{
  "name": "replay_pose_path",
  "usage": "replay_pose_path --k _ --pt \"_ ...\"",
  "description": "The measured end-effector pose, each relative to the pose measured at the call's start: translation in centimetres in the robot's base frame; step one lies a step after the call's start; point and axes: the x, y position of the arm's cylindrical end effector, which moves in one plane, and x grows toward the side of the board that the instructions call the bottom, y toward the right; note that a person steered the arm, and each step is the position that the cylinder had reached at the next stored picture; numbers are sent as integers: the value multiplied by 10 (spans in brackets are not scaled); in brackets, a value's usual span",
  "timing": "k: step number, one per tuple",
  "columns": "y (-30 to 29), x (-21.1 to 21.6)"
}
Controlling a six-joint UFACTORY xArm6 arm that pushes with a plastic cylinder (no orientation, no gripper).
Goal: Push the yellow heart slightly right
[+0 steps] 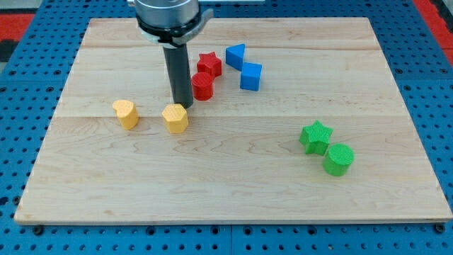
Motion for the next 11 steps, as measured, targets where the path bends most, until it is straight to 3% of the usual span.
replay_pose_path --k 5,9,11 --pt "-151 -10" --pt "-82 32" --pt "-21 40"
